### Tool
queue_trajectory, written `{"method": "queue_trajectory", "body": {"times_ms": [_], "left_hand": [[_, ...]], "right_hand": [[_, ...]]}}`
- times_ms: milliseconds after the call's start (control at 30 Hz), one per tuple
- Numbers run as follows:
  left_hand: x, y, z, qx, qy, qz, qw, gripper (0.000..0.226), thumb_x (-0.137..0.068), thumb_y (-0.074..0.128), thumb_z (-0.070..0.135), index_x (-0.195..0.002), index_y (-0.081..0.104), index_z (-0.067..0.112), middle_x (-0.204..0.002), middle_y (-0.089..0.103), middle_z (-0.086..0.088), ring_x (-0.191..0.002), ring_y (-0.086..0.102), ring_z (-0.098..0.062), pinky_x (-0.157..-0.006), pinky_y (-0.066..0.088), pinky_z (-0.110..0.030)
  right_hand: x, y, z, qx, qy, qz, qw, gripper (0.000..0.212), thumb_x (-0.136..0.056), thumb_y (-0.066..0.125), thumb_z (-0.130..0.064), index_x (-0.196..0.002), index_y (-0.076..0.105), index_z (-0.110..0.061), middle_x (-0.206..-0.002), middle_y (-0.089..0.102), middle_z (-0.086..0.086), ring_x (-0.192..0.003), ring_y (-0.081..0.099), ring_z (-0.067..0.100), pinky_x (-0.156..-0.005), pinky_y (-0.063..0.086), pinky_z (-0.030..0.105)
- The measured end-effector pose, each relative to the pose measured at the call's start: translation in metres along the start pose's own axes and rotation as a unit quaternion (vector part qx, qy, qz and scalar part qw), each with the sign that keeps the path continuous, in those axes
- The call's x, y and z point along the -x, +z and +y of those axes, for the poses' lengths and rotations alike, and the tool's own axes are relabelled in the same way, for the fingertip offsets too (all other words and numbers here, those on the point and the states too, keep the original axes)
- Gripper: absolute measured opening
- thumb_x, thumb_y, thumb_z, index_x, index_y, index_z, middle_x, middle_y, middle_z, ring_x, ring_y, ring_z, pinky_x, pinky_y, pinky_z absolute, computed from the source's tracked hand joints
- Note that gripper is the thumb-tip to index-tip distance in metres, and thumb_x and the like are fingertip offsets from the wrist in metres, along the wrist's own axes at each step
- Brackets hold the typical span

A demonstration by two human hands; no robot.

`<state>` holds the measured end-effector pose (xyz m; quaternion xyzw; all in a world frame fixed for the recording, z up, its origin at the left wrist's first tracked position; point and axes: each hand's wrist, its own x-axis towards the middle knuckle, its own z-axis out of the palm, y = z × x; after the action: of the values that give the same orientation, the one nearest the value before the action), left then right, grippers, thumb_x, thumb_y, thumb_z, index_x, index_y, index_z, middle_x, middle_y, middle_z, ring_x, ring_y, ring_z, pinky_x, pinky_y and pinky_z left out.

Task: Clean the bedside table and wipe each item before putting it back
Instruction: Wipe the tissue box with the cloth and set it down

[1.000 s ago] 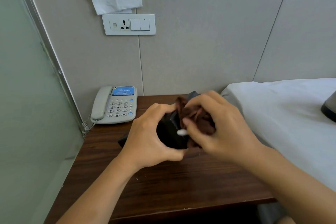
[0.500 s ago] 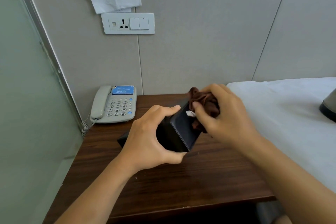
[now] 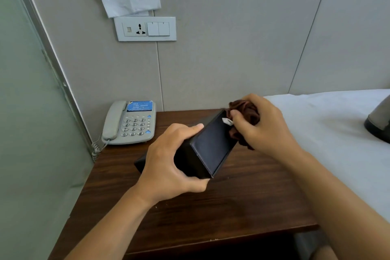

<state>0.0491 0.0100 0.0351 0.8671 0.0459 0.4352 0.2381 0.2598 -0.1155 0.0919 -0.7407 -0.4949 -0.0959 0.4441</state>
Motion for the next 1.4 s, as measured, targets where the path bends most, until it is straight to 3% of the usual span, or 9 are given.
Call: {"method": "queue_trajectory", "body": {"times_ms": [133, 233, 333, 467, 600, 767, 933, 1067, 1400], "left_hand": [[0.000, 0.004, -0.001, 0.039, 0.002, 0.005, 0.999, 0.105, -0.055, 0.095, 0.035, -0.146, 0.043, 0.042, -0.136, 0.049, 0.018, -0.127, 0.053, -0.027, -0.099, 0.048, -0.057], [0.000, 0.008, -0.004, 0.088, -0.039, -0.019, 0.995, 0.104, -0.059, 0.098, 0.026, -0.146, 0.043, 0.044, -0.143, 0.047, 0.009, -0.136, 0.048, -0.031, -0.104, 0.048, -0.058], [0.000, 0.002, -0.003, 0.110, -0.086, -0.048, 0.989, 0.096, -0.066, 0.098, 0.018, -0.143, 0.046, 0.042, -0.144, 0.052, 0.005, -0.138, 0.050, -0.024, -0.107, 0.051, -0.047], [-0.002, -0.021, 0.011, 0.073, -0.125, -0.091, 0.985, 0.087, -0.067, 0.098, 0.021, -0.134, 0.048, 0.049, -0.131, 0.057, 0.025, -0.127, 0.056, -0.005, -0.097, 0.054, -0.021], [-0.005, -0.042, 0.029, 0.017, -0.140, -0.130, 0.981, 0.082, -0.064, 0.097, 0.039, -0.129, 0.048, 0.052, -0.122, 0.059, 0.024, -0.112, 0.063, -0.005, -0.084, 0.059, -0.028], [0.000, -0.037, 0.032, -0.148, -0.074, -0.122, 0.979, 0.087, -0.057, 0.085, 0.050, -0.132, 0.040, 0.051, -0.116, 0.059, 0.023, -0.104, 0.061, -0.003, -0.082, 0.055, -0.034], [0.024, -0.043, 0.010, -0.093, -0.129, -0.126, 0.979, 0.101, -0.060, 0.090, 0.042, -0.133, 0.027, 0.073, -0.129, 0.043, 0.040, -0.118, 0.050, 0.009, -0.087, 0.049, -0.019], [0.033, -0.047, 0.004, -0.051, -0.176, -0.113, 0.977, 0.099, -0.063, 0.096, 0.040, -0.134, 0.033, 0.067, -0.128, 0.039, 0.045, -0.121, 0.045, 0.013, -0.086, 0.046, -0.013], [0.046, -0.017, -0.020, 0.131, -0.260, -0.015, 0.956, 0.095, -0.064, 0.099, 0.016, -0.133, 0.046, 0.055, -0.129, 0.057, 0.027, -0.127, 0.057, -0.003, -0.101, 0.054, -0.029]], "right_hand": [[0.009, -0.019, -0.004, -0.167, 0.028, 0.009, 0.986, 0.010, -0.098, 0.066, -0.014, -0.090, 0.070, -0.012, -0.062, 0.067, 0.004, -0.054, 0.064, 0.011, -0.053, 0.049, 0.022], [0.024, -0.033, -0.015, -0.242, 0.015, 0.035, 0.970, 0.008, -0.099, 0.066, -0.009, -0.092, 0.068, -0.008, -0.054, 0.064, 0.007, -0.043, 0.059, 0.017, -0.042, 0.045, 0.025], [0.037, -0.031, -0.021, -0.223, -0.011, 0.058, 0.973, 0.002, -0.095, 0.070, -0.025, -0.094, 0.068, -0.024, -0.065, 0.067, 0.004, -0.055, 0.066, 0.027, -0.050, 0.051, 0.035], [0.051, -0.015, -0.029, -0.209, -0.017, 0.098, 0.973, 0.008, -0.091, 0.068, -0.035, -0.096, 0.066, -0.029, -0.080, 0.069, 0.002, -0.073, 0.071, 0.031, -0.062, 0.057, 0.050], [0.055, -0.003, -0.044, -0.169, -0.060, 0.108, 0.978, 0.010, -0.092, 0.070, -0.028, -0.101, 0.066, -0.028, -0.094, 0.066, -0.006, -0.091, 0.067, 0.018, -0.073, 0.055, 0.044], [0.074, 0.028, -0.067, -0.113, -0.149, 0.004, 0.982, 0.028, -0.088, 0.072, -0.036, -0.113, 0.067, -0.024, -0.105, 0.056, -0.009, -0.098, 0.059, 0.007, -0.081, 0.050, 0.021], [0.056, 0.052, -0.027, -0.029, -0.085, -0.037, 0.995, 0.025, -0.090, 0.065, -0.046, -0.110, 0.065, -0.031, -0.102, 0.053, -0.009, -0.091, 0.058, 0.012, -0.077, 0.053, 0.031], [0.025, 0.051, 0.036, -0.005, 0.065, -0.037, 0.997, 0.012, -0.089, 0.072, -0.038, -0.096, 0.063, -0.035, -0.094, 0.062, -0.012, -0.094, 0.063, 0.015, -0.078, 0.050, 0.031], [0.011, 0.032, 0.013, -0.140, -0.013, 0.055, 0.989, 0.011, -0.090, 0.076, -0.028, -0.100, 0.072, -0.028, -0.094, 0.071, -0.012, -0.093, 0.067, 0.008, -0.080, 0.051, 0.025]]}}
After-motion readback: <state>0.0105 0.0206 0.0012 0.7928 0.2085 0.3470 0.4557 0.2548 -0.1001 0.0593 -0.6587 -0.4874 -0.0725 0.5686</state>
